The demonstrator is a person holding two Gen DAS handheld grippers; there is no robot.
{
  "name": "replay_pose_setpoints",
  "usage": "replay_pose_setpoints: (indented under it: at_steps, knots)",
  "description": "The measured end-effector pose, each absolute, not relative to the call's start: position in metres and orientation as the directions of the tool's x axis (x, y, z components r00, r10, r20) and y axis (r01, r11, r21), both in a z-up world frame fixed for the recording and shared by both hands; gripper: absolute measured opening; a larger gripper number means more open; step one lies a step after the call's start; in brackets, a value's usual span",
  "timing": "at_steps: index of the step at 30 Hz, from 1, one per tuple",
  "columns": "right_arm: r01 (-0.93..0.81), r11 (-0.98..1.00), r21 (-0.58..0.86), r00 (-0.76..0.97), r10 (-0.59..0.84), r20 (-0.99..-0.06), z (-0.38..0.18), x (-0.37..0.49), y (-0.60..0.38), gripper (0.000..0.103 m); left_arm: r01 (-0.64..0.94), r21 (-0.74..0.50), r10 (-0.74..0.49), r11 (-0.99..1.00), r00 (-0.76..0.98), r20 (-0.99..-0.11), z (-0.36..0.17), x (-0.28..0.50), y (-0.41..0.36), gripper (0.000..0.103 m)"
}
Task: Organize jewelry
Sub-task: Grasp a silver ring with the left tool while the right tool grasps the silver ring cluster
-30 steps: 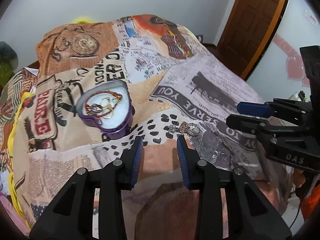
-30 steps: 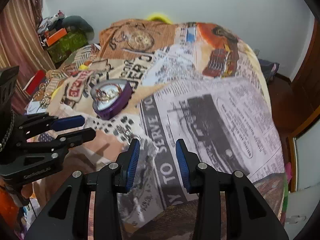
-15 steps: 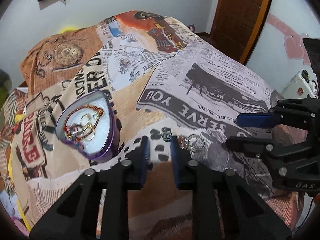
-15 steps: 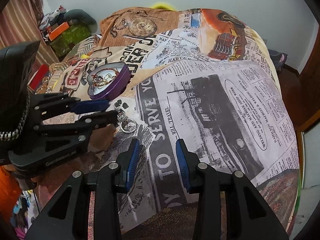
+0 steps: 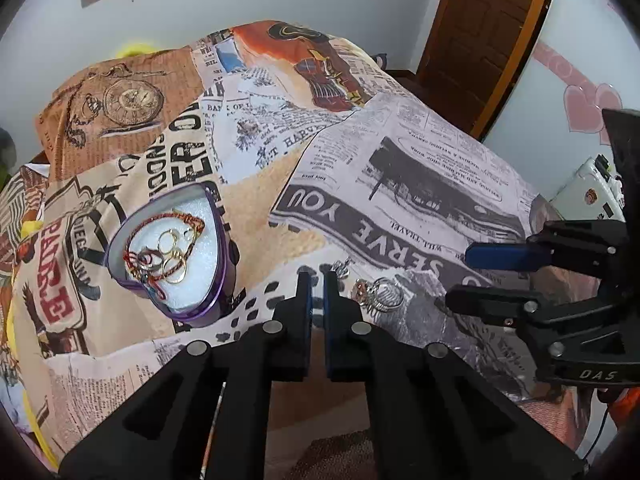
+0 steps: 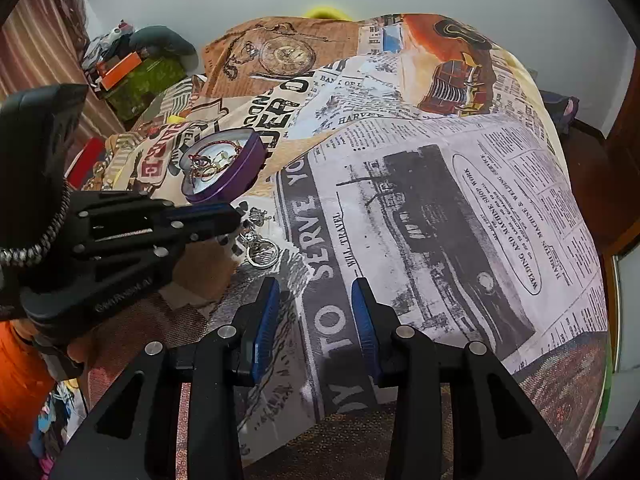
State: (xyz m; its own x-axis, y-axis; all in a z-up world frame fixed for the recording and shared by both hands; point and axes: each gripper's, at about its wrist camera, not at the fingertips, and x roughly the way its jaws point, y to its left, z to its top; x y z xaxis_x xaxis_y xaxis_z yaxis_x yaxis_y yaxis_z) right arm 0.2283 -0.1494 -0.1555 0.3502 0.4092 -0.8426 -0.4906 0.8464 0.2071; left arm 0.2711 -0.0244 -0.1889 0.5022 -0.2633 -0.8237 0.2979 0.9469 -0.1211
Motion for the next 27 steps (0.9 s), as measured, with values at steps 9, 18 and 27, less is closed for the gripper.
replay_pose_setpoints:
  at_steps: [9, 18, 27]
  knots:
    - [-0.492, 0.840, 0.230, 0.344, 0.430, -0.835, -0.155, 0.228, -0.152, 0.034, 0.318, -0.086, -0.235, 0.944, 0.467, -0.853, -0.197, 0.287, -0.043, 0.014]
    - [-0.482, 0.841, 0.245, 0.342, 0.438, -0.831, -0.157, 0.229, -0.158, 0.034, 0.327, -0.101, -0.249, 0.940, 0.452, -0.856, -0.200, 0.297, -0.052, 0.014]
    - [-0.491, 0.839, 0.235, 0.348, 0.437, -0.829, -0.154, 0.225, -0.157, 0.034, 0.291, -0.211, -0.332, 0.933, 0.474, -0.816, -0.191, 0.288, -0.034, 0.008]
